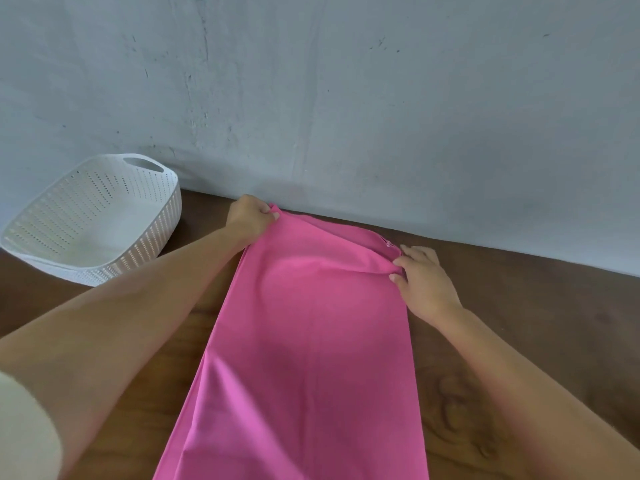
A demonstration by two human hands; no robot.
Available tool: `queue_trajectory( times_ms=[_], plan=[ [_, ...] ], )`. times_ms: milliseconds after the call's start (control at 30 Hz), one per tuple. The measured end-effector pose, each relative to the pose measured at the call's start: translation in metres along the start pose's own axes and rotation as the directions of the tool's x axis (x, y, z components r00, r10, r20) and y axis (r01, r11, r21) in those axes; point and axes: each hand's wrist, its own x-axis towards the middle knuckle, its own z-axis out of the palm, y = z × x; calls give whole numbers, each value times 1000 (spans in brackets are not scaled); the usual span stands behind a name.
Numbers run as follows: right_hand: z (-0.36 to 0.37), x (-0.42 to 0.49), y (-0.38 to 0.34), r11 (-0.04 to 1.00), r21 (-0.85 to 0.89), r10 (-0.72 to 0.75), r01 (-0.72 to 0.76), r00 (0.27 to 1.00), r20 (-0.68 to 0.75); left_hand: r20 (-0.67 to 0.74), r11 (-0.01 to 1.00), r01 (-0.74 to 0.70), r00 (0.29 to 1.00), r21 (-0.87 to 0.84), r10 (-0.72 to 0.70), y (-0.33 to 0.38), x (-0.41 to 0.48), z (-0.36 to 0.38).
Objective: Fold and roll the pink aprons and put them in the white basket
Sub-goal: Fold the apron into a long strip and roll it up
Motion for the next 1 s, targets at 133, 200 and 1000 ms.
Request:
queue_trajectory(
  times_ms=[133,200,1000],
  plan=[
    [-3,0,-1,995,95,23,-16,997,-67,-37,989,-6,999,-148,0,-7,0,-5],
    [-8,0,0,996,88,41,-33,995,-86,-56,973,-36,998,-229,24,-7,-6,-13],
    [-28,-115,-9,974,-219,-25,-58,934,-356,22,905,-321,940,-280,340,-43,-151,-75]
  ],
)
